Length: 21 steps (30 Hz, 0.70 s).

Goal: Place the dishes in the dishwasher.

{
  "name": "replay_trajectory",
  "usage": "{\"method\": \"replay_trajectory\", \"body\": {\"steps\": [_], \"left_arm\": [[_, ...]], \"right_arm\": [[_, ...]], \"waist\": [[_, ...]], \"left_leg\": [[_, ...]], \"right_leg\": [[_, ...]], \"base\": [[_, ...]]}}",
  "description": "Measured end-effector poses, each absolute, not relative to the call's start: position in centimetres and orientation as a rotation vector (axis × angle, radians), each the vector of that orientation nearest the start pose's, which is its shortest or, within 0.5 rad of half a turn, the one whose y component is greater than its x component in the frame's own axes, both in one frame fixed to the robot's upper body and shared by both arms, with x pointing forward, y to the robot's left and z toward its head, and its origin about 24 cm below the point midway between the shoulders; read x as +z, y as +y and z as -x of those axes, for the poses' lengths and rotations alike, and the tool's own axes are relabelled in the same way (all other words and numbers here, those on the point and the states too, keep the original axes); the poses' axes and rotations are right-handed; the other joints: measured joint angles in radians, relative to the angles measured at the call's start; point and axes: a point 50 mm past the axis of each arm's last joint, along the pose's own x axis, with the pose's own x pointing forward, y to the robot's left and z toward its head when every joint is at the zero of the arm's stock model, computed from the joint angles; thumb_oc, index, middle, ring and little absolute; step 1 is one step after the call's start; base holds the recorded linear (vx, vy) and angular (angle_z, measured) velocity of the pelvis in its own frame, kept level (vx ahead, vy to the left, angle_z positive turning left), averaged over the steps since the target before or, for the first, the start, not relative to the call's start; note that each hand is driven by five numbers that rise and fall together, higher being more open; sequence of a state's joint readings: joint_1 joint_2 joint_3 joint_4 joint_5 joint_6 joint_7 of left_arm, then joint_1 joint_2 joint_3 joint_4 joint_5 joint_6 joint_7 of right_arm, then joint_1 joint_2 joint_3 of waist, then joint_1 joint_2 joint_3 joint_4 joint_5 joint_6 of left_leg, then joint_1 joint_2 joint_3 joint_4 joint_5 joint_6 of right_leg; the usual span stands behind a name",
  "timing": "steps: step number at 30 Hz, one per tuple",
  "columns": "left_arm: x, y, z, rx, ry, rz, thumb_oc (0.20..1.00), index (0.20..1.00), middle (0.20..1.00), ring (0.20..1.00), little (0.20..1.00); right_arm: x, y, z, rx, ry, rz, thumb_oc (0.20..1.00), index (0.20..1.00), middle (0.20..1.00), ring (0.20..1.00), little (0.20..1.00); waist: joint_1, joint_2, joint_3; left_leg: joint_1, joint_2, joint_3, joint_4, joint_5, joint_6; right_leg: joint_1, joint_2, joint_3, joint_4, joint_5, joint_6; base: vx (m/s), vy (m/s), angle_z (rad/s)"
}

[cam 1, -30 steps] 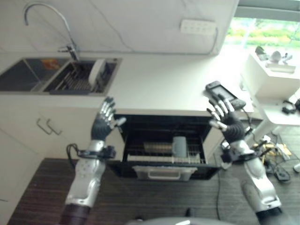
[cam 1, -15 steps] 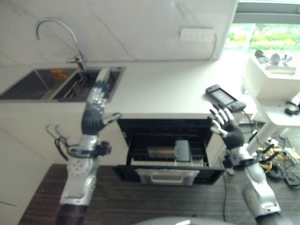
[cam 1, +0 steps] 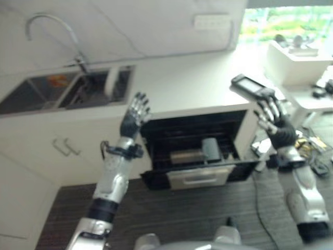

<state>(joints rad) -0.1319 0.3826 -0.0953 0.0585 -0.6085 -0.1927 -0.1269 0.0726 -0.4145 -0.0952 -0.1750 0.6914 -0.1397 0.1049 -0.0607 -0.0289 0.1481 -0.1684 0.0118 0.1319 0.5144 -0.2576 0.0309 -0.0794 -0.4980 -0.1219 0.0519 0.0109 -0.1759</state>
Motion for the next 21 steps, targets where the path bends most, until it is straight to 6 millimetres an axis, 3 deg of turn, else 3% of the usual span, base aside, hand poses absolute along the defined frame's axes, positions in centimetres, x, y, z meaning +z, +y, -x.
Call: {"method": "replay_trajectory", "body": {"steps": [1,2,3,5,6,7,8,9,10,11,12,13,14,15,16,17,18,19,20,21], "left_arm": [[8.3,21.1,-26.5,-0.144,-0.219,0.209,1.0,1.0,1.0,1.0,1.0],[7.5,22.9,-25.4,-0.064,-0.195,0.205,1.0,1.0,1.0,1.0,1.0],[7.7,23.5,-25.3,-0.045,-0.204,0.196,1.0,1.0,1.0,1.0,1.0],[9.0,23.0,-25.7,-0.076,-0.25,0.18,1.0,1.0,1.0,1.0,1.0],[9.2,22.1,-26.1,-0.105,-0.258,0.179,1.0,1.0,1.0,1.0,1.0],[9.8,21.3,-26.7,-0.144,-0.271,0.158,1.0,1.0,1.0,1.0,1.0],[10.8,21.2,-27.0,-0.176,-0.298,0.105,1.0,1.0,1.0,1.0,1.0],[11.0,20.8,-27.3,-0.182,-0.301,0.104,1.0,1.0,1.0,1.0,1.0],[10.2,20.3,-27.6,-0.171,-0.281,0.123,1.0,1.0,1.0,1.0,1.0],[9.4,19.6,-27.4,-0.175,-0.252,0.133,1.0,1.0,1.0,1.0,1.0],[9.5,19.3,-27.2,-0.197,-0.259,0.126,1.0,1.0,1.0,1.0,1.0],[10.0,19.6,-27.0,-0.192,-0.276,0.113,1.0,1.0,1.0,1.0,1.0],[10.5,20.1,-27.2,-0.185,-0.288,0.087,1.0,1.0,1.0,1.0,1.0],[10.6,20.1,-27.3,-0.182,-0.29,0.083,1.0,1.0,1.0,1.0,1.0],[9.5,20.6,-26.5,-0.164,-0.253,0.081,1.0,1.0,1.0,1.0,1.0],[9.1,21.4,-25.9,-0.131,-0.236,0.083,1.0,1.0,1.0,1.0,1.0],[9.0,21.9,-25.7,-0.11,-0.235,0.086,1.0,1.0,1.0,1.0,1.0],[9.3,22.2,-25.9,-0.097,-0.248,0.089,1.0,1.0,1.0,1.0,1.0],[9.1,21.7,-26.7,-0.088,-0.253,0.132,1.0,1.0,1.0,1.0,1.0],[8.8,20.8,-27.0,-0.111,-0.248,0.157,1.0,1.0,1.0,1.0,1.0]], "right_arm": [[9.4,-22.7,-23.3,0.073,-0.248,-0.283,1.0,1.0,1.0,1.0,1.0],[8.9,-21.9,-23.4,0.105,-0.217,-0.294,1.0,1.0,1.0,1.0,1.0],[8.8,-21.6,-23.5,0.116,-0.217,-0.296,1.0,1.0,1.0,1.0,1.0],[9.7,-21.2,-23.4,0.141,-0.255,-0.29,1.0,1.0,1.0,1.0,1.0],[10.2,-20.9,-23.4,0.156,-0.276,-0.288,1.0,1.0,1.0,1.0,1.0],[10.4,-20.4,-23.6,0.172,-0.286,-0.298,1.0,1.0,1.0,1.0,1.0],[10.5,-19.8,-24.1,0.189,-0.299,-0.318,1.0,1.0,1.0,1.0,1.0],[11.0,-19.9,-24.3,0.2,-0.317,-0.299,1.0,1.0,1.0,1.0,1.0],[10.8,-20.1,-24.4,0.19,-0.313,-0.295,1.0,1.0,1.0,1.0,1.0],[9.9,-20.2,-24.2,0.171,-0.282,-0.301,1.0,1.0,1.0,1.0,1.0],[9.6,-20.4,-24.2,0.161,-0.268,-0.292,1.0,1.0,1.0,1.0,1.0],[9.9,-20.6,-24.4,0.159,-0.278,-0.283,1.0,1.0,1.0,1.0,1.0],[10.3,-20.9,-24.7,0.148,-0.3,-0.283,1.0,1.0,1.0,1.0,1.0],[10.8,-21.8,-25.2,0.116,-0.327,-0.265,1.0,1.0,1.0,1.0,1.0],[10.7,-22.0,-25.6,0.097,-0.319,-0.268,1.0,1.0,1.0,1.0,1.0],[10.9,-21.7,-25.5,0.11,-0.323,-0.268,1.0,1.0,1.0,1.0,1.0],[10.8,-21.7,-25.6,0.109,-0.311,-0.269,1.0,1.0,1.0,1.0,1.0],[11.0,-21.8,-25.7,0.106,-0.32,-0.265,1.0,1.0,1.0,1.0,1.0],[10.7,-22.6,-25.7,0.084,-0.303,-0.244,1.0,1.0,1.0,1.0,1.0],[11.1,-22.5,-25.7,0.093,-0.31,-0.234,1.0,1.0,1.0,1.0,1.0]], "waist": [[0.021,-0.001,0.001],[0.043,0.013,-0.007],[0.05,0.032,-0.012],[0.053,0.026,-0.021],[0.044,0.041,-0.018],[0.035,0.001,-0.006],[0.029,-0.084,-0.006],[0.018,-0.054,-0.004],[0.01,-0.025,0.02],[-0.002,-0.003,0.016],[-0.006,0.015,0.027],[0.012,-0.006,0.028],[0.011,-0.049,0.03],[-0.001,-0.054,0.044],[0.04,-0.022,0.04],[0.055,0.01,0.042],[0.059,0.023,0.038],[0.063,0.031,0.039],[0.062,0.028,0.045],[0.063,0.079,0.044]], "left_leg": [[0.022,-0.006,0.044,-0.037,-0.004,0.038],[0.061,-0.004,0.076,-0.117,0.023,0.064],[0.079,-0.008,0.072,-0.193,0.07,0.066],[0.123,-0.047,0.056,-0.372,0.184,0.017],[0.142,-0.057,0.041,-0.446,0.221,-0.066],[0.109,-0.05,0.07,-0.382,0.156,-0.261],[0.028,-0.036,0.104,-0.145,0.074,-0.009],[0.034,0.081,0.064,-0.111,0.057,-0.054],[0.054,0.059,0.023,-0.103,0.03,-0.06],[0.078,0.038,0.002,-0.146,0.049,-0.025],[0.099,0.01,-0.003,-0.195,0.092,-0.061],[0.076,-0.015,0.015,-0.169,0.137,-0.13],[-0.014,-0.066,0.008,-0.026,0.198,-0.197],[-0.116,-0.087,-0.032,0.161,0.195,-0.153],[-0.122,-0.04,-0.072,0.132,0.141,-0.101],[-0.087,0.041,-0.079,-0.03,0.135,-0.102],[-0.027,0.093,-0.095,-0.268,0.151,-0.107],[0.029,0.114,-0.111,-0.478,0.18,-0.125],[0.05,0.112,-0.122,-0.549,0.201,-0.136],[0.105,0.113,-0.093,-0.56,0.238,-0.116]], "right_leg": [[-0.045,0.019,-0.02,0.11,0.048,0.121],[-0.074,0.102,-0.053,0.246,-0.003,0.252],[-0.081,0.192,-0.06,0.349,-0.056,0.293],[-0.077,0.352,-0.092,0.5,-0.16,0.267],[-0.062,0.45,-0.112,0.477,-0.174,0.234],[-0.033,0.513,-0.099,0.361,-0.145,0.158],[-0.021,0.438,-0.056,0.295,-0.122,0.121],[-0.006,0.462,-0.004,0.327,-0.208,0.188],[-0.021,0.438,0.029,0.388,-0.266,0.217],[-0.024,0.451,0.035,0.379,-0.287,0.203],[-0.027,0.476,-0.019,0.36,-0.298,0.17],[-0.053,0.505,-0.059,0.384,-0.301,0.107],[-0.039,0.516,-0.017,0.33,-0.281,0.047],[-0.009,0.5,0.022,0.282,-0.193,0.044],[-0.006,0.498,0.044,0.271,-0.199,0.062],[0.023,0.496,0.073,0.226,-0.174,0.102],[0.04,0.486,0.081,0.167,-0.149,0.128],[0.054,0.468,0.094,0.131,-0.129,0.136],[0.068,0.436,0.105,0.105,-0.11,0.161],[0.088,0.421,0.118,0.078,-0.096,0.227]], "base": [[-0.01,0.424,-0.79],[0.01,0.393,-0.74],[0.02,0.251,-0.3],[0.04,0.162,0.31],[0.07,0.089,0.47],[0.09,0.058,0.43],[0.1,0.026,0.23],[0.08,0.02,0.18],[0.08,0.014,0.25],[0.07,0.05,0.58],[0.08,0.143,0.46],[0.1,0.218,0.71],[0.14,0.271,1.01],[0.27,0.412,0.72],[0.29,0.455,0.22],[0.26,0.474,-0.38],[0.12,0.308,-0.13],[0.07,0.25,0.16],[0.15,0.336,-0.06],[0.15,0.291,-0.36]]}}
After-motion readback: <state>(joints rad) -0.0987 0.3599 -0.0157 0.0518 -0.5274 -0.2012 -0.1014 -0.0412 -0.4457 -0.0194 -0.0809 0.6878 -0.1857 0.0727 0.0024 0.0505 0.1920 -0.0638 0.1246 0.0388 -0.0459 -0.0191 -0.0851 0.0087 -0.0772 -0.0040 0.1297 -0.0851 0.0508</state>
